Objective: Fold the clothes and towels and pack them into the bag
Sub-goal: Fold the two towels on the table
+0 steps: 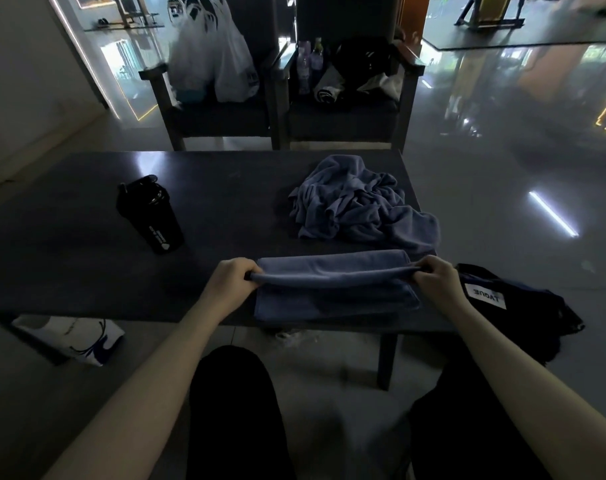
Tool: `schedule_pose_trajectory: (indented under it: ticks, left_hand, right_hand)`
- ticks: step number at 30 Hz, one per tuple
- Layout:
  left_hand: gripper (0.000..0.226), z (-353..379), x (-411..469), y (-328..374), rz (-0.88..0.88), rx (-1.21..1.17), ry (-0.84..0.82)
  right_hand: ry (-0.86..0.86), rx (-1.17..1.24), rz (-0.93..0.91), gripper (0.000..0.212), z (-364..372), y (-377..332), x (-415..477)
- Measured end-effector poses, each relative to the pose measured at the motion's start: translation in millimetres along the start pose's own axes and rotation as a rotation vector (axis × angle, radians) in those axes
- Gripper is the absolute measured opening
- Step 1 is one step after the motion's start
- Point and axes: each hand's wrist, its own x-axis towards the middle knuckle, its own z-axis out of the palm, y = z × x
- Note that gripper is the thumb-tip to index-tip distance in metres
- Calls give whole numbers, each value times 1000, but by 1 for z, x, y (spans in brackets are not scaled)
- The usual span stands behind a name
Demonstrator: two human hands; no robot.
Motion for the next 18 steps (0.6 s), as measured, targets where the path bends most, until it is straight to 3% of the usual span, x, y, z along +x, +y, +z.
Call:
schedule_pose_trajectory:
  ticks: [7,14,18]
  left_hand:
    - [13,8,-26,1,37,60,-28]
    - [13,21,-40,-6,92,147,-37]
    - [20,29,-44,-9,58,209,-127]
  right_hand:
    - [-21,-37,-41,23,-3,6,-22]
    - [10,-113,-83,13,2,16,-33]
    - [8,-173,-68,24,7,22,-42]
